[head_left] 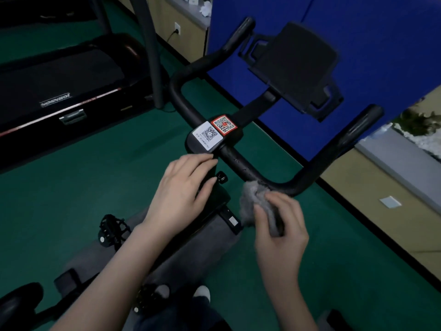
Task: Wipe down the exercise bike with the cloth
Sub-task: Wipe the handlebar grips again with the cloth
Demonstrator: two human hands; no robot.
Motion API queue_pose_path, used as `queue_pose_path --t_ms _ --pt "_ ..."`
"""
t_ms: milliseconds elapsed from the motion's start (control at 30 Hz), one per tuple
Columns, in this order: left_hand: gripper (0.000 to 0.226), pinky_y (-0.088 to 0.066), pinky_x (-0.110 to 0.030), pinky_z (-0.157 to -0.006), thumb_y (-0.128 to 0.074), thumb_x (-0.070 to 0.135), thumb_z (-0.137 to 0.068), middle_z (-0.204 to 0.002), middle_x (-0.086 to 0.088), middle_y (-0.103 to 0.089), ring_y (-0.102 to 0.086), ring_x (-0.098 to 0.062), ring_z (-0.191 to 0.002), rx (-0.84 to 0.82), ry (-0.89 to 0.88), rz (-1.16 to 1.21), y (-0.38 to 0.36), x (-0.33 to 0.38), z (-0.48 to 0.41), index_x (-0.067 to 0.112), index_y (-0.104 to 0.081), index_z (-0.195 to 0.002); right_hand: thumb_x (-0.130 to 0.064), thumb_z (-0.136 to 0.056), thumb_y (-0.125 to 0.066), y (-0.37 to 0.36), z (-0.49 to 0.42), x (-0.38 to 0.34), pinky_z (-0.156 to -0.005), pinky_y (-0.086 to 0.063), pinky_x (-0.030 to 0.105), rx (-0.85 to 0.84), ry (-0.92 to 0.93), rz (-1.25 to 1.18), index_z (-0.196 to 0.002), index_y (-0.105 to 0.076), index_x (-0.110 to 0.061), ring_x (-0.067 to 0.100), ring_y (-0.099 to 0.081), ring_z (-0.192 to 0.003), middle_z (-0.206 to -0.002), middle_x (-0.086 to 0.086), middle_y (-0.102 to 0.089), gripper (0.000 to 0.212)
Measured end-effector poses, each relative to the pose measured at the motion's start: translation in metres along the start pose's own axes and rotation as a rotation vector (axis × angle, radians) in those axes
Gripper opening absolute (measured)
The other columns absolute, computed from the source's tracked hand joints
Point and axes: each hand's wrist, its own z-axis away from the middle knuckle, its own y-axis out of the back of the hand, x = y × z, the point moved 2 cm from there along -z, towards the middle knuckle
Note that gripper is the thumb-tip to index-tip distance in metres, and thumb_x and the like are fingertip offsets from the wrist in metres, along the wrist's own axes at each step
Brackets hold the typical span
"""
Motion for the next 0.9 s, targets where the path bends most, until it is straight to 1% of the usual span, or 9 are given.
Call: queue_pose_path --t_ms 100,167,233,333,400,467,633,767,900 --pt "0.033 -0.039 -0.037 -0.095 -0.059 0.02 -0.092 -0.127 -0.005 -0.057 -0.051 -0.026 -0.118 0.03 -0.055 0.004 0.005 -0.011 -0.023 0.006 -0.06 -0.122 0.002 -0.083 -0.066 -0.013 -0.027 -0.017 -0.091 -0.046 0.017 0.096 0.106 0.113 -0.102 -0.069 -0.001 0.01 -0.057 -0.102 -0.105 0.01 -0.059 0.02" --pt "0.034 -0.037 -0.037 -0.095 -0.059 0.02 -0.091 -0.129 -0.006 -0.056 -0.049 -0.027 -0.119 0.03 -0.073 -0.003 0.006 -0.019 -0.039 0.006 -0.059 -0.122 0.003 -0.083 -0.066 -0.027 -0.048 -0.023 -0.092 -0.045 0.021 0.109 0.164 0.224 -0.104 -0.07 -0.002 0.02 -0.058 -0.101 -0.106 0.013 -0.06 0.022" --pt "0.036 -0.034 -0.036 -0.097 -0.059 0.02 -0.091 -0.131 -0.005 -0.055 -0.047 -0.026 -0.121 0.012 -0.08 0.0 0.004 -0.027 -0.053 0.006 -0.058 -0.125 0.002 -0.082 -0.066 -0.048 -0.066 -0.025 -0.09 -0.043 0.022 0.034 0.212 0.347 -0.104 -0.07 -0.002 0.025 -0.057 -0.1 -0.105 0.013 -0.061 0.023" --pt "0.036 -0.031 -0.036 -0.1 -0.055 0.02 -0.094 -0.133 -0.003 -0.054 -0.044 -0.024 -0.124 -0.009 -0.09 0.046 -0.002 -0.034 -0.066 0.007 -0.056 -0.127 -0.002 -0.086 -0.063 -0.079 -0.079 -0.021 -0.086 -0.049 0.04 -0.173 0.2 0.519 -0.106 -0.069 -0.004 0.027 -0.056 -0.099 -0.105 0.011 -0.062 0.021" --pt "0.035 -0.031 -0.035 -0.101 -0.053 0.019 -0.095 -0.133 -0.003 -0.053 -0.044 -0.023 -0.125 -0.013 -0.106 0.074 -0.006 -0.038 -0.072 0.006 -0.056 -0.127 -0.003 -0.086 -0.063 -0.085 -0.079 -0.016 -0.085 -0.047 0.047 -0.234 0.182 0.557 -0.106 -0.069 -0.005 0.028 -0.057 -0.097 -0.105 0.01 -0.064 0.021" --pt "0.035 -0.032 -0.035 -0.103 -0.053 0.018 -0.095 -0.133 -0.005 -0.053 -0.044 -0.023 -0.125 -0.018 -0.129 0.102 -0.01 -0.04 -0.075 0.004 -0.056 -0.126 -0.001 -0.085 -0.064 -0.079 -0.076 -0.011 -0.087 -0.049 0.046 -0.263 0.183 0.537 -0.106 -0.07 -0.005 0.028 -0.058 -0.098 -0.107 0.009 -0.065 0.022" --pt "0.035 -0.036 -0.04 -0.106 -0.055 0.013 -0.093 -0.13 -0.009 -0.055 -0.046 -0.027 -0.125 -0.017 -0.163 0.192 -0.013 -0.043 -0.079 -0.001 -0.057 -0.125 0.0 -0.085 -0.067 -0.056 -0.065 -0.009 -0.091 -0.047 0.029 -0.253 0.144 0.498 -0.104 -0.072 -0.007 0.024 -0.06 -0.101 -0.108 0.006 -0.066 0.021" --pt "0.033 -0.039 -0.044 -0.104 -0.055 0.01 -0.092 -0.128 -0.012 -0.056 -0.048 -0.03 -0.122 0.004 -0.175 0.228 -0.014 -0.044 -0.079 -0.004 -0.057 -0.123 -0.006 -0.088 -0.065 -0.075 -0.087 -0.011 -0.089 -0.049 0.036 -0.251 0.027 0.44 -0.105 -0.072 -0.007 0.022 -0.063 -0.097 -0.103 0.006 -0.068 0.019" --pt "0.033 -0.034 -0.04 -0.108 -0.052 0.009 -0.094 -0.131 -0.01 -0.054 -0.045 -0.027 -0.125 0.0 -0.223 0.257 -0.018 -0.044 -0.082 -0.001 -0.055 -0.126 -0.009 -0.086 -0.068 -0.075 -0.093 -0.008 -0.088 -0.049 0.033 -0.269 -0.029 0.396 -0.104 -0.072 -0.01 0.018 -0.063 -0.095 -0.1 0.004 -0.068 0.018"
